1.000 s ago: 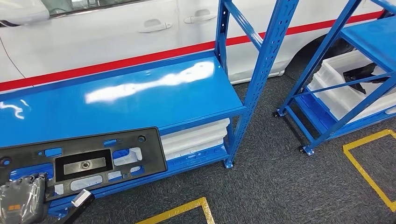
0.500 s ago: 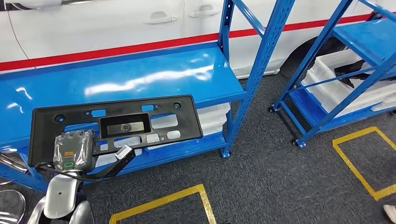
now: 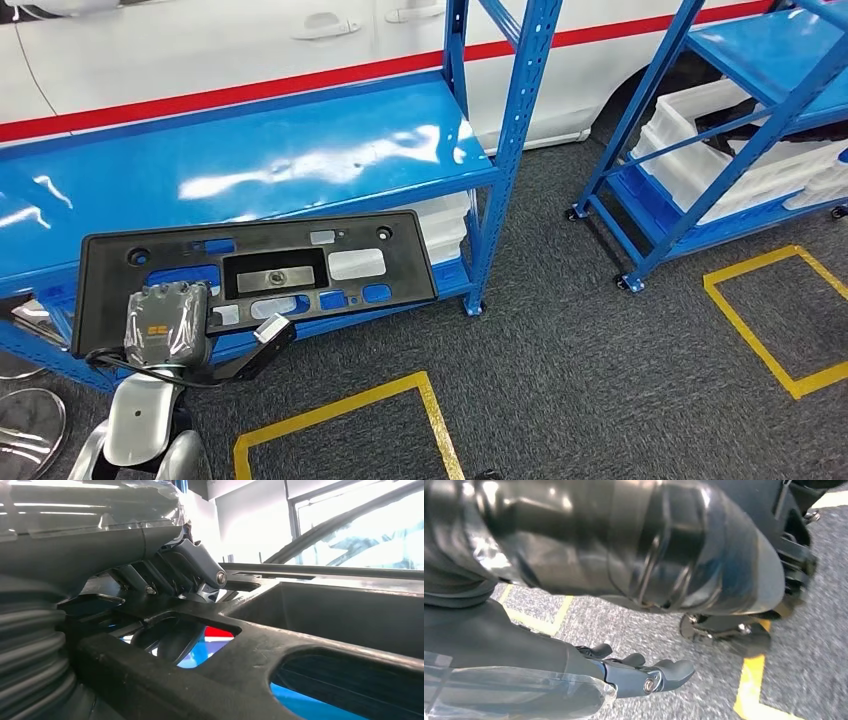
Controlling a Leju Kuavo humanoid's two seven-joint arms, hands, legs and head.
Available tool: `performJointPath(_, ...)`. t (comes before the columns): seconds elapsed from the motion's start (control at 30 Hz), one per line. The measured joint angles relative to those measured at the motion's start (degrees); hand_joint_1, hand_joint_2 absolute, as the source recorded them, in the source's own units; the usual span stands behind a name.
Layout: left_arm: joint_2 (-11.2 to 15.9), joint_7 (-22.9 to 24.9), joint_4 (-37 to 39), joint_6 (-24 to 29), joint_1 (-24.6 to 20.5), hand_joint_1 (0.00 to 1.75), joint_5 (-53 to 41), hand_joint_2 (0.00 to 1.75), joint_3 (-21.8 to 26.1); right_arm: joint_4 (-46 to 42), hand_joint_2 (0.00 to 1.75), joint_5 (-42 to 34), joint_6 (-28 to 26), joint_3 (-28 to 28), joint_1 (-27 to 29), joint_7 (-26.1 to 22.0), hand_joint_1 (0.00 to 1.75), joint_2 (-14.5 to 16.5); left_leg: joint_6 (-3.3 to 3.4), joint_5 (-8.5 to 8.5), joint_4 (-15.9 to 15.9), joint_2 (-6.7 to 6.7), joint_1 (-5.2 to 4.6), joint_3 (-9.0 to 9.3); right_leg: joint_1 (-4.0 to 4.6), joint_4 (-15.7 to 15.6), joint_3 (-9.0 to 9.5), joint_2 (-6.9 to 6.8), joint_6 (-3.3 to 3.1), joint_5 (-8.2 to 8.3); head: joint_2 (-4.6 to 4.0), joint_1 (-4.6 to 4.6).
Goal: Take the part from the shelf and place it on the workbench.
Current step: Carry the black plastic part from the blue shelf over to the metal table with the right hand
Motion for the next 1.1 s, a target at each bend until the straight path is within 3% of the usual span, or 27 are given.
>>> performJointPath(0.03, 0.15, 0.00, -0.02, 0.01, 0.12, 1.75, 0.00, 1.75, 0.01, 0.00, 0.00, -0.13, 0.16, -0.03, 0.00, -0.15, 0.00, 0.03, -0.18, 0.62, 2.03, 0.00, 0.10, 0.24, 0.00, 0.45, -1.10, -0.01, 0.04, 0.51, -0.01, 0.00)
performJointPath(0.07, 0.34, 0.00, -0.07, 0.01, 0.26, 1.75, 0.00, 1.75, 0.02, 0.00, 0.00, -0.26, 0.29, -0.09, 0.00, -0.27, 0.00, 0.07, -0.30, 2.32, 2.32, 0.00, 0.20, 1.26, -0.03, 0.95, -2.20, -0.02, 0.14, 0.96, 0.00, 0.00)
performJointPath(0.1, 0.53, 0.00, -0.17, 0.02, 0.39, 1.75, 0.00, 1.75, 0.03, 0.00, 0.00, -0.37, 0.40, -0.16, 0.00, -0.34, 0.00, 0.10, -0.32, 4.22, 0.56, 0.01, 0.28, 3.21, -0.06, 1.50, -3.26, -0.02, 0.29, 1.36, 0.00, 0.00)
performJointPath(0.13, 0.72, 0.00, -0.37, 0.03, 0.50, 1.75, 0.01, 1.75, 0.07, 0.00, 0.00, -0.47, 0.52, -0.23, -0.01, -0.38, 0.00, 0.12, -0.25, 4.98, -2.78, 0.01, 0.33, 5.85, -0.09, 2.08, -4.19, -0.02, 0.51, 1.71, 0.00, 0.00)
performJointPath(0.2, 1.17, -0.03, -1.11, 0.17, 0.83, 1.75, 0.11, 1.75, 0.21, 0.00, 0.00, -0.58, 0.73, -0.31, -0.01, -0.38, 0.00, 0.19, 0.20, 3.56, -10.96, -0.03, 0.16, 11.32, -0.02, 2.97, -5.39, -0.01, 1.11, 2.45, -0.01, 0.01)
performJointPath(0.27, 1.81, -0.08, -1.89, 0.53, 1.23, 1.75, 0.34, 1.75, 0.50, 0.00, 0.00, -0.74, 0.95, -0.39, 0.03, -0.35, 0.00, 0.24, 0.78, 2.23, -14.92, -0.09, -0.16, 13.34, -0.01, 3.00, -5.73, -0.02, 1.77, 3.51, -0.01, 0.01)
performJointPath(0.33, 2.61, -0.18, -2.35, 0.83, 1.61, 1.75, 0.79, 1.75, 0.95, 0.01, 0.00, -1.02, 1.15, -0.62, 0.12, -0.28, 0.00, 0.22, 1.57, 3.42, -15.31, 0.09, 0.07, 12.48, -0.09, 2.91, -6.17, 0.08, 2.38, 3.56, -0.01, 0.00)
performJointPath(0.4, 3.51, -0.41, -2.99, 0.93, 2.03, 1.75, 1.65, 1.75, 1.61, 0.01, 0.00, -1.41, 1.34, -0.90, 0.19, -0.21, 0.00, 0.20, 2.53, 5.12, -15.63, 0.30, 0.39, 11.01, -0.22, 5.64, -7.30, 0.27, 2.87, -0.73, -0.01, 0.01)
performJointPath(0.47, 4.77, -0.73, -3.95, 0.98, 2.55, 1.75, 2.83, 1.75, 2.53, 0.00, 0.00, -1.77, 1.51, -1.15, 0.21, -0.25, 0.00, 0.14, 2.93, 6.73, -15.46, 0.35, 0.33, 9.02, -0.46, 12.14, -8.63, 0.33, 3.30, -6.65, -0.01, 0.02)
performJointPath(0.5, 5.49, -0.86, -4.40, 1.00, 2.84, 1.75, 3.37, 1.75, 3.04, 0.00, 0.00, -1.90, 1.56, -1.28, 0.22, -0.31, 0.00, 0.11, 2.88, 7.42, -15.32, 0.38, 0.31, 8.00, -0.56, 15.42, -8.97, 0.33, 3.51, -7.87, -0.01, 0.02)
performJointPath(0.53, 6.18, -0.97, -4.83, 1.00, 3.13, 1.75, 3.80, 1.75, 3.55, 0.00, 0.00, -2.02, 1.60, -1.43, 0.22, -0.38, 0.00, 0.07, 2.78, 8.07, -15.13, 0.43, 0.30, 6.96, -0.66, 17.79, -8.84, 0.33, 3.68, -7.67, -0.01, 0.02)
performJointPath(0.57, 6.75, -1.02, -5.21, 1.00, 3.42, 1.75, 4.10, 1.75, 4.03, 0.00, 0.00, -2.11, 1.62, -1.57, 0.20, -0.45, 0.00, 0.05, 2.63, 8.65, -14.90, 0.47, 0.31, 5.94, -0.78, 18.47, -7.95, 0.33, 3.80, -6.18, 0.00, 0.02)
performJointPath(0.6, 7.31, -1.04, -5.60, 1.00, 3.68, 1.75, 4.38, 1.75, 4.47, -0.01, 0.00, -2.20, 1.64, -1.70, 0.18, -0.49, 0.00, 0.01, 2.44, 9.20, -14.65, 0.48, 0.32, 4.97, -0.93, 17.18, -6.08, 0.33, 3.84, -4.26, 0.00, 0.02)
performJointPath(0.63, 7.79, -1.07, -5.98, 1.00, 3.91, 1.75, 4.57, 1.75, 4.86, -0.01, 0.00, -2.27, 1.65, -1.80, 0.13, -0.51, 0.00, -0.03, 2.20, 9.72, -14.38, 0.45, 0.33, 4.14, -1.06, 14.08, -3.26, 0.36, 3.79, -3.05, 0.00, 0.02)
performJointPath(0.7, 8.65, -1.12, -6.79, 1.01, 4.28, 1.75, 4.89, 1.75, 5.62, -0.03, 0.00, -2.35, 1.62, -1.90, 0.00, -0.53, 0.00, -0.09, 1.55, 10.70, -13.96, 0.34, 0.22, 3.01, -0.98, 5.49, 2.90, 0.51, 3.42, -3.80, 0.00, 0.02)
performJointPath(0.73, 9.02, -1.14, -7.13, 1.02, 4.40, 1.75, 4.97, 1.75, 5.92, -0.04, 0.00, -2.37, 1.58, -1.95, -0.05, -0.53, 0.00, -0.09, 1.20, 11.24, -13.99, 0.31, 0.19, 2.78, -0.81, 2.46, 4.73, 0.61, 3.15, -4.75, 0.00, 0.01)
performJointPath(0.77, 9.37, -1.15, -7.45, 1.03, 4.54, 1.75, 5.07, 1.75, 6.16, -0.04, 0.00, -2.39, 1.51, -2.01, -0.08, -0.53, 0.00, -0.09, 0.83, 11.84, -14.15, 0.31, 0.18, 2.64, -0.59, 0.80, 5.43, 0.67, 2.84, -5.25, 0.00, 0.01)
performJointPath(0.83, 10.21, -1.11, -8.03, 1.11, 5.20, 1.75, 5.28, 1.75, 6.49, -0.02, 0.00, -2.36, 1.27, -2.10, -0.03, -0.47, 0.00, -0.07, 0.09, 12.25, -14.46, 0.25, 0.35, 2.25, -0.60, 0.28, 4.70, 0.57, 1.88, -4.25, 0.00, 0.01)
performJointPath(0.87, 10.83, -1.09, -8.51, 1.31, 5.99, 1.75, 5.44, 1.75, 6.70, 0.00, 0.00, -2.28, 1.09, -2.11, 0.00, -0.41, 0.00, -0.05, -0.21, 10.98, -13.81, 0.19, 0.44, 1.86, -0.64, 0.14, 4.12, 0.47, 1.24, -3.57, 0.00, 0.02)
performJointPath(0.93, 12.67, -1.01, -10.13, 2.12, 8.75, 1.75, 5.86, 1.75, 7.49, 0.02, 0.00, -1.99, 0.76, -2.12, 0.22, -0.32, 0.00, -0.01, -0.64, 5.27, -9.21, 0.11, 0.65, 0.68, -0.59, 0.10, 2.65, 0.45, 0.20, -2.16, -0.01, 0.00)
performJointPath(0.97, 13.83, -1.01, -11.09, 2.64, 10.37, 1.75, 6.15, 1.75, 8.04, 0.02, 0.00, -1.74, 0.66, -2.12, 0.41, -0.32, 0.00, 0.02, -0.79, 2.31, -5.60, 0.08, 0.69, 0.06, -0.45, 0.23, 1.79, 0.56, -0.09, -1.55, -0.01, 0.00)
performJointPath(1.0, 14.87, -1.04, -11.99, 3.12, 11.99, 1.75, 6.45, 1.75, 8.73, 0.02, 0.00, -1.47, 0.64, -2.12, 0.63, -0.32, 0.00, 0.05, -0.94, 0.47, -1.90, 0.06, 0.72, -0.37, -0.29, 0.44, 0.88, 0.65, -0.19, -0.96, 0.00, -0.01)
performJointPath(1.03, 15.83, -1.11, -12.73, 3.52, 13.43, 1.75, 6.75, 1.75, 9.48, 0.02, 0.00, -1.18, 0.67, -2.12, 0.81, -0.33, 0.00, 0.08, -1.03, 0.18, 0.90, 0.03, 0.71, -0.38, -0.15, 0.72, -0.08, 0.69, -0.22, -0.45, 0.00, 0.00)
performJointPath(1.1, 17.26, -1.49, -13.91, 3.80, 15.82, 1.75, 7.38, 1.75, 11.05, 0.02, 0.00, -0.65, 0.86, -2.10, 0.97, -0.48, 0.00, 0.10, -0.96, 3.22, 1.42, 0.01, 0.70, 1.86, 0.03, 1.51, -2.11, 0.64, -0.11, 0.37, 0.00, 0.00)
